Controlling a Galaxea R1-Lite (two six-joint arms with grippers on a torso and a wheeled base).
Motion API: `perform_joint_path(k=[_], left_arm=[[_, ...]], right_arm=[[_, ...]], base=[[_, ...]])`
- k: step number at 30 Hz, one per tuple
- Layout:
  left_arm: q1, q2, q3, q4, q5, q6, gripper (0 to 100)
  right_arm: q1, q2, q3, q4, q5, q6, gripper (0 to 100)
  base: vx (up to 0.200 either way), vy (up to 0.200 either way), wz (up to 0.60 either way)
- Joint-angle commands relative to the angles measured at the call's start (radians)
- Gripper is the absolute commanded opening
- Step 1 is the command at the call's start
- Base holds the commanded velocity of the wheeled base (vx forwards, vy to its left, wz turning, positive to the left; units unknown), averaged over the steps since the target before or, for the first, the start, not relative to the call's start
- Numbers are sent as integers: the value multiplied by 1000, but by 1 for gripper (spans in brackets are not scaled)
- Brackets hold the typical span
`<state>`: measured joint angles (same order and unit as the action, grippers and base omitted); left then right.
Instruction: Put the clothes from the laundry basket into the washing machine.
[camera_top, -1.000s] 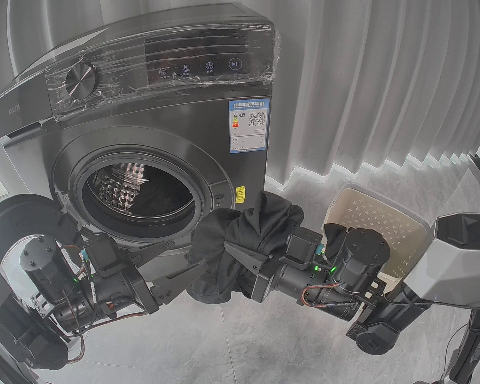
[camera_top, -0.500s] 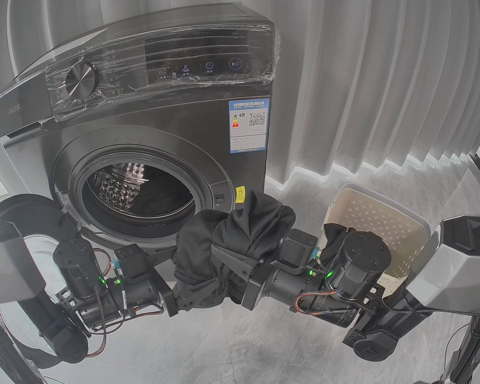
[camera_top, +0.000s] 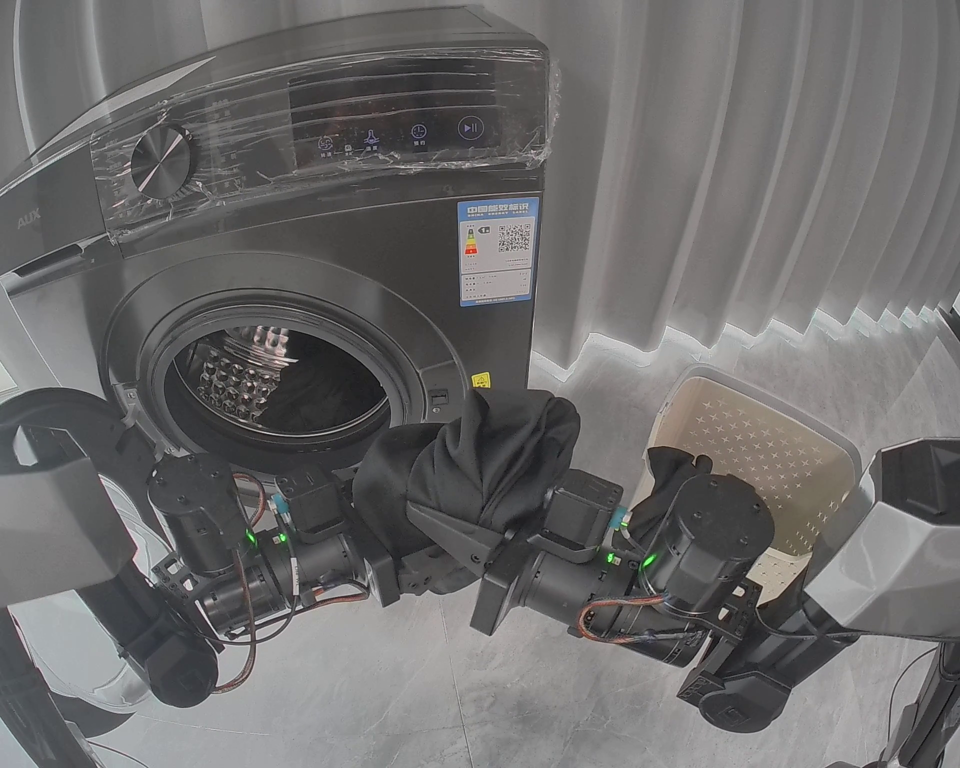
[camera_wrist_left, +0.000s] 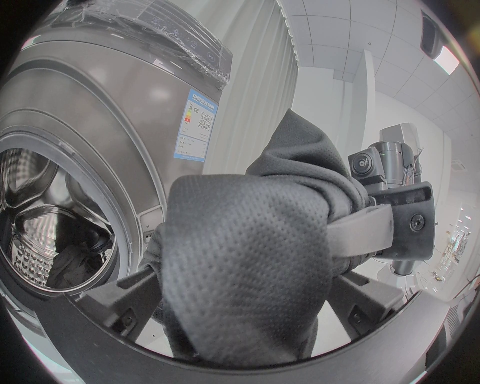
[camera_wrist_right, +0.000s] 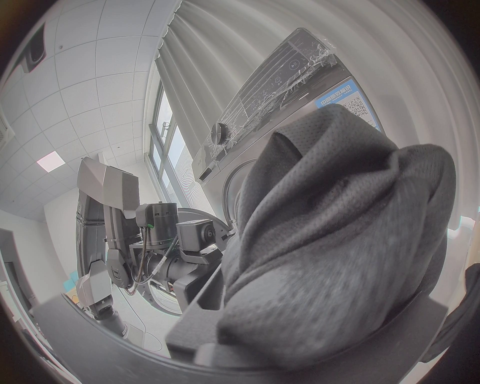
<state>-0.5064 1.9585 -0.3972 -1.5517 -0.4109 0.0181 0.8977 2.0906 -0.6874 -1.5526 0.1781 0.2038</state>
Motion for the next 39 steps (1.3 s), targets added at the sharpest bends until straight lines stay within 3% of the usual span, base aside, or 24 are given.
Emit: perform_joint_path(k=[1,7,8,26,27,32,39], left_arm=[[0,-6,-11,-2,-14,0,100],[3,-27,-8,-2,-25,0,100],[3,-27,-9,-2,-25,0,0],[6,-52,-3,-2,-23,-10,0],[9,-53,-3,-2,-22,-10,0],[35,-59,14,-2,-13,-10,0],[71,-104,77,-2,-11,-10,0]], right_arm=[[0,9,-1,2,1,0,0],[-9,14,-1,2,0,0,0],[-9,14,-1,2,0,0,0],[-2,12,6,2,0,23,0],[0,11,2,2,-2,25,100],[-11,-15,34,2,-32,23,100],[-28,-175,345,3,-34,11,100]], base=[[0,0,0],[0,0,0],[0,0,0],[0,0,0],[0,0,0],[0,0,0],[0,0,0]])
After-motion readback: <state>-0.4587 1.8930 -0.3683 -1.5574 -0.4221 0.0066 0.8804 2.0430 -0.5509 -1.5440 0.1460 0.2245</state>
